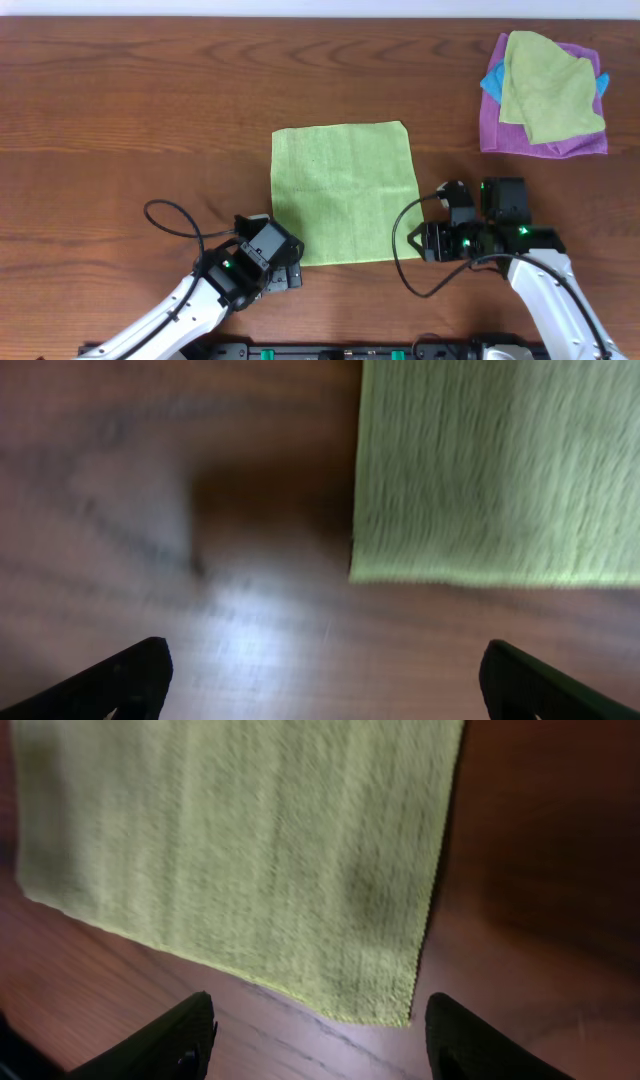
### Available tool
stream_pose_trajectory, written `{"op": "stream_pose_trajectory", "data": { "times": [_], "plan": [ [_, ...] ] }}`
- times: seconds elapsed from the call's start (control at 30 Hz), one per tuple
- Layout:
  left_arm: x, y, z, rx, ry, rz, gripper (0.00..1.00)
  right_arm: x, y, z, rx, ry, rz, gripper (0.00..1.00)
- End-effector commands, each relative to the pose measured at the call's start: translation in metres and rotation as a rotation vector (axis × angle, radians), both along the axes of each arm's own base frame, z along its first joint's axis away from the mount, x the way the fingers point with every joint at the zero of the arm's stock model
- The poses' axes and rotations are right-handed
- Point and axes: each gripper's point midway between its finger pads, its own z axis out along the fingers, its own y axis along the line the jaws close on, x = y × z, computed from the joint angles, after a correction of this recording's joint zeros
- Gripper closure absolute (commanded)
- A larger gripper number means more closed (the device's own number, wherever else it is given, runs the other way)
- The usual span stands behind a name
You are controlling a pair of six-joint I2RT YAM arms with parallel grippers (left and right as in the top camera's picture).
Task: Fold the cloth
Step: 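Move both grippers to the towel's near left and right corners, then grasp the towel's near corners with left and right grippers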
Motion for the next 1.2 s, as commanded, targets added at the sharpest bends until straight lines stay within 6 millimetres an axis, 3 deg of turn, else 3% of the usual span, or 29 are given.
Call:
{"op": "stream_pose_trajectory", "data": {
  "times": [0.0, 0.07, 0.13, 0.23, 0.33, 0.53, 0.7, 0.9, 0.97, 1.17],
  "plan": [
    [0.004, 0.009, -0.008, 0.037, -0.026, 0.016, 0.0, -0.01, -0.003, -0.011, 0.001, 0.041, -0.032, 0.32],
    [0.006, 0.005, -0.01, 0.017, -0.033, 0.023, 0.0, -0.016, -0.009, -0.018, -0.037, 0.065, -0.048, 0.34],
    [0.009, -0.003, -0.009, -0.017, -0.039, 0.019, 0.08, -0.021, -0.014, -0.024, -0.068, 0.082, -0.064, 0.35],
    [0.015, -0.008, -0.012, -0.035, -0.047, 0.052, 0.09, -0.02, -0.022, -0.031, -0.114, 0.074, -0.076, 0.35],
    [0.02, -0.02, -0.018, -0.071, -0.041, 0.052, 0.17, -0.024, -0.022, -0.035, -0.117, 0.081, -0.077, 0.36],
    [0.018, -0.033, -0.047, -0.086, 0.047, 0.069, 0.17, -0.023, -0.023, -0.036, -0.115, 0.079, -0.085, 0.36],
    [0.018, -0.042, -0.054, -0.124, 0.076, 0.089, 0.18, -0.024, -0.023, -0.036, -0.115, 0.08, -0.085, 0.36],
    [0.006, -0.037, -0.057, -0.105, 0.128, 0.086, 0.18, -0.024, -0.026, -0.037, -0.125, 0.092, -0.112, 0.37],
    [-0.002, -0.033, -0.059, -0.086, 0.163, 0.083, 0.18, -0.027, -0.03, -0.039, -0.14, 0.117, -0.144, 0.42],
    [-0.017, -0.023, -0.062, -0.048, 0.226, 0.074, 0.18, -0.028, -0.032, -0.04, -0.153, 0.126, -0.162, 0.4]
  ]
}}
